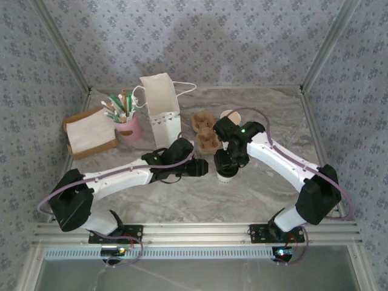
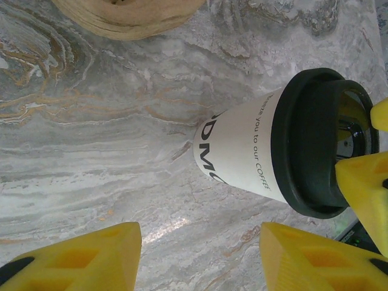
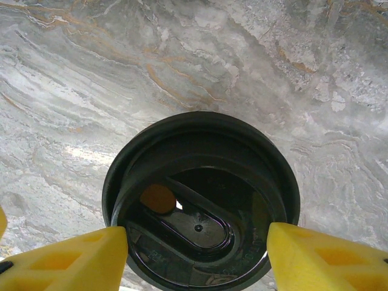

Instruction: Pack the takeout coffee

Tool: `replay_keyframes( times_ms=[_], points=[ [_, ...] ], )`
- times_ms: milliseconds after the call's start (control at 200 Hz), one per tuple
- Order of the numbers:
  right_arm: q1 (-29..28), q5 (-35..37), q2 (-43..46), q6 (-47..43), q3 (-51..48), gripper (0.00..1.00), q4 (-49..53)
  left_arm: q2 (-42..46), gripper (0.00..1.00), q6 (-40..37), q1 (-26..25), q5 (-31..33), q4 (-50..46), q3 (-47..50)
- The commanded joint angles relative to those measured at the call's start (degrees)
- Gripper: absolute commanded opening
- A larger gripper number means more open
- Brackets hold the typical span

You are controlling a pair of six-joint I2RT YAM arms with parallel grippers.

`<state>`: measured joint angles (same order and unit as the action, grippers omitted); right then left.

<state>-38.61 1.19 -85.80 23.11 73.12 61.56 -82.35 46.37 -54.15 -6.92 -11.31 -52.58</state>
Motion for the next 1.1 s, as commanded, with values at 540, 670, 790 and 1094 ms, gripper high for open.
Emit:
replay_keyframes(
  times_ms=[540,670,790,1094],
  points=[
    [-0.2,1.5,0.8,0.1,0.4,0.66,4.0,-2.3,0.54,-0.4,-0.6,-1.4,2.5,-1.9],
    [0.0,0.8,1.4,0.1,2.4,0.67,4.8,-2.2,0.54,-0.3,-0.6,-1.3,2.4,-2.0],
    [0.3,0.4,0.1,-0.2,1.6,0.67,3.9,-2.2,0.54,-0.2,-0.6,-1.2,2.4,-1.9],
    [0.2,-0.2,-2.2,-0.2,-3.3,0.66,1.4,-2.2,0.54,-0.4,-0.6,-1.1,2.5,-1.6]
  ],
)
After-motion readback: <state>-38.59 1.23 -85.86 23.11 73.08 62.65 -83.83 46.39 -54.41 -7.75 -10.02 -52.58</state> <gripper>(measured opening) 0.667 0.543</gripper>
